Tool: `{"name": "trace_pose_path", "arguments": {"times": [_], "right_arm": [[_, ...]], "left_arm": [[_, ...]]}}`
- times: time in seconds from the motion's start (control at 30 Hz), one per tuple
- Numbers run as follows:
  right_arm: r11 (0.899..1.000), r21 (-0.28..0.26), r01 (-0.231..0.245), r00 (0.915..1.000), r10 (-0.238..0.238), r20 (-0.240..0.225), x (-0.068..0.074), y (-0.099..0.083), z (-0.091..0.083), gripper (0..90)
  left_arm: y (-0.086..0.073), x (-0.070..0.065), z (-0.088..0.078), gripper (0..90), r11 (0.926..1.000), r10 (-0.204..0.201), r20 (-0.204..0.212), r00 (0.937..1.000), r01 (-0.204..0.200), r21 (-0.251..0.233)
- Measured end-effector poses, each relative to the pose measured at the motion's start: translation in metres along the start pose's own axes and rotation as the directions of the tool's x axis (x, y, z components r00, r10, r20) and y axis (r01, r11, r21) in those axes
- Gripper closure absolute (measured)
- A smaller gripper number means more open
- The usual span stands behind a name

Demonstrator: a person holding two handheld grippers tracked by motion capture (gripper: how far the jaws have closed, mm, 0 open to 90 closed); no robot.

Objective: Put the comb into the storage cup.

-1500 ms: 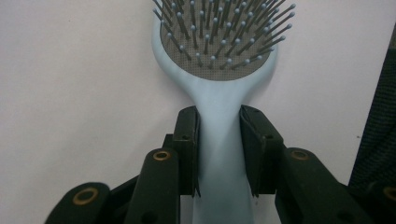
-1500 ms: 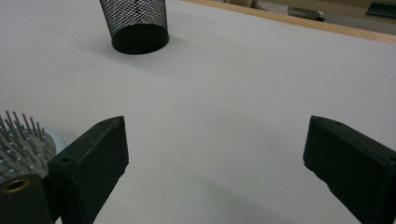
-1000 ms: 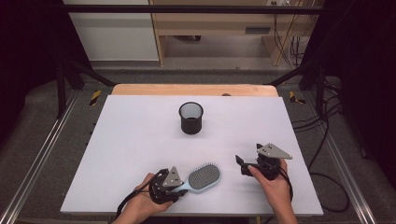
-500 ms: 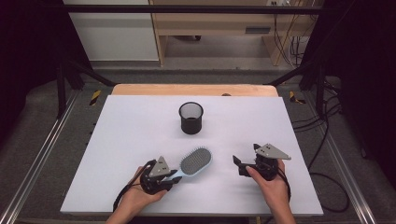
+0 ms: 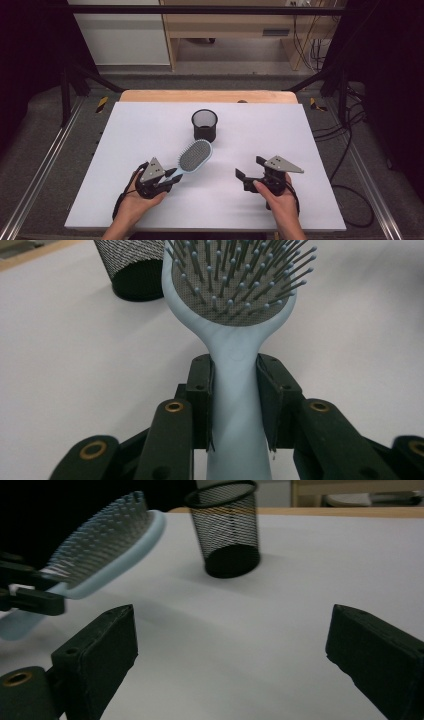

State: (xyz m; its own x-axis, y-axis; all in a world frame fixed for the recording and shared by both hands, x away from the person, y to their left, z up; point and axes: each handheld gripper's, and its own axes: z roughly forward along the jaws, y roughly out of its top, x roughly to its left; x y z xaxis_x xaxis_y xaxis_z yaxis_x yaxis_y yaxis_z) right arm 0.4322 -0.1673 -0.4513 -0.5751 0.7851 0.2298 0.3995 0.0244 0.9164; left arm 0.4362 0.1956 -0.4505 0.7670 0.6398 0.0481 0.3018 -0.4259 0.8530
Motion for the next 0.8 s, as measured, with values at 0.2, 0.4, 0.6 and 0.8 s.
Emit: {"name": "trace_pose_path", "arguments": {"times": [0.2,0.4,0.6,0.8], "right_arm": [[0.998,0.006,-0.067,0.9876,0.068,-0.141,0.033,0.006,0.022,4.9],[0.997,0.010,-0.080,0.9777,0.081,-0.194,0.058,0.011,0.047,3.9],[0.993,-0.008,-0.115,0.9667,0.110,-0.231,0.069,0.018,0.061,3.6],[0.987,-0.012,-0.160,0.9521,0.151,-0.266,0.075,0.022,0.069,3.2]], "left_arm": [[0.000,0.004,-0.007,69.5,0.9985,-0.024,-0.032,0.9992,0.023,-0.050],[0.000,0.003,-0.011,69.5,0.9966,-0.032,-0.042,0.9986,0.029,-0.077],[0.002,0.003,-0.013,69.5,0.9948,-0.031,-0.055,0.9980,0.026,-0.098],[0.004,-0.001,-0.012,69.5,0.9935,-0.026,-0.061,0.9978,0.019,-0.112]]}}
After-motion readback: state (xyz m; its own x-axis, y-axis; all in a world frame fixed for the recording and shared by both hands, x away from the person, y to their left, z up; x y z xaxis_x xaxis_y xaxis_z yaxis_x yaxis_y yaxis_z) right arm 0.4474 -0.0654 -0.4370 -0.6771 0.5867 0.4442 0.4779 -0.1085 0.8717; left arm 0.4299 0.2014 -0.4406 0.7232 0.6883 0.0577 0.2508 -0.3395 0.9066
